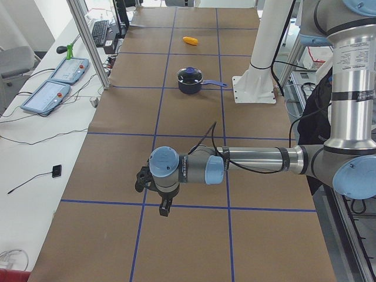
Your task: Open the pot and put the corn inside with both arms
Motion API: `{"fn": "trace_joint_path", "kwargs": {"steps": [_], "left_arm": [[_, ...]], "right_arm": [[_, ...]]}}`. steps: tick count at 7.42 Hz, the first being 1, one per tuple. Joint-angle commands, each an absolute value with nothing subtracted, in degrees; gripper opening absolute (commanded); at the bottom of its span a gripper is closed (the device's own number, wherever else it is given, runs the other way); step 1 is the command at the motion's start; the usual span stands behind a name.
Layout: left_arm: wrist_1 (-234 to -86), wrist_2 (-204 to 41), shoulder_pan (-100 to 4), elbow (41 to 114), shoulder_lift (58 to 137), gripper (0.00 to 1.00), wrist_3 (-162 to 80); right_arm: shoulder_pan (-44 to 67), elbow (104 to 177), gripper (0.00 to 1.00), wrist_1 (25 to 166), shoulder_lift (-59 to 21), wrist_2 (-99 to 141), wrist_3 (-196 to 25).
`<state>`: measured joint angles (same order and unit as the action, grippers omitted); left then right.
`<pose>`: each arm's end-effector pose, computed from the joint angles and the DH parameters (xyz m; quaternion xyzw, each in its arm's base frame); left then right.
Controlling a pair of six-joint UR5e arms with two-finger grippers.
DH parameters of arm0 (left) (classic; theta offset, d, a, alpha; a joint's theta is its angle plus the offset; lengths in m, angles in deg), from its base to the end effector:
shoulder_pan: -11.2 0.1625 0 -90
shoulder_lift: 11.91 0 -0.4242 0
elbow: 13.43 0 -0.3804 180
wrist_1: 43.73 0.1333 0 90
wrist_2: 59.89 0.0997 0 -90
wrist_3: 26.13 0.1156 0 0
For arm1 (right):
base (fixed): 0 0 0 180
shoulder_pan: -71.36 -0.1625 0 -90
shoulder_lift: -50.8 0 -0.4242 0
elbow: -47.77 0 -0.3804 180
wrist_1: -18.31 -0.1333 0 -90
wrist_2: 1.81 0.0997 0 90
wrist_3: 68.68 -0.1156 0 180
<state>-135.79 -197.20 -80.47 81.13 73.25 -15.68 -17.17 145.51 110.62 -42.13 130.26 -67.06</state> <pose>-0.0613 -0.4451 0.6623 0.0565 0.3974 0.0763 0.9127 0.0440 -0.4620 0.6356 0.0208 -0.3588 -0.0330 0.9326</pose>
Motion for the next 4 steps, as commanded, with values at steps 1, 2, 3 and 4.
{"fn": "trace_joint_path", "kwargs": {"steps": [1,2,3,4], "left_arm": [[-136.36,-197.44,-80.47,82.97,73.69,0.99,-16.19],[-136.63,-197.44,-80.47,85.68,73.34,0.99,-16.11],[-137.93,-197.27,-80.47,87.19,74.3,0.99,-16.11],[-141.69,-197.26,-80.47,87.55,75.18,0.99,-16.11]], "right_arm": [[-17.14,147.86,1.0,110.6,-42.11,130.56,-67.1],[-17.14,149.88,1.0,110.51,-41.32,130.38,-67.36],[-17.14,151.03,1.0,110.51,-40.88,130.38,-67.8],[-17.14,151.56,1.0,110.6,-39.05,130.29,-67.98]]}}
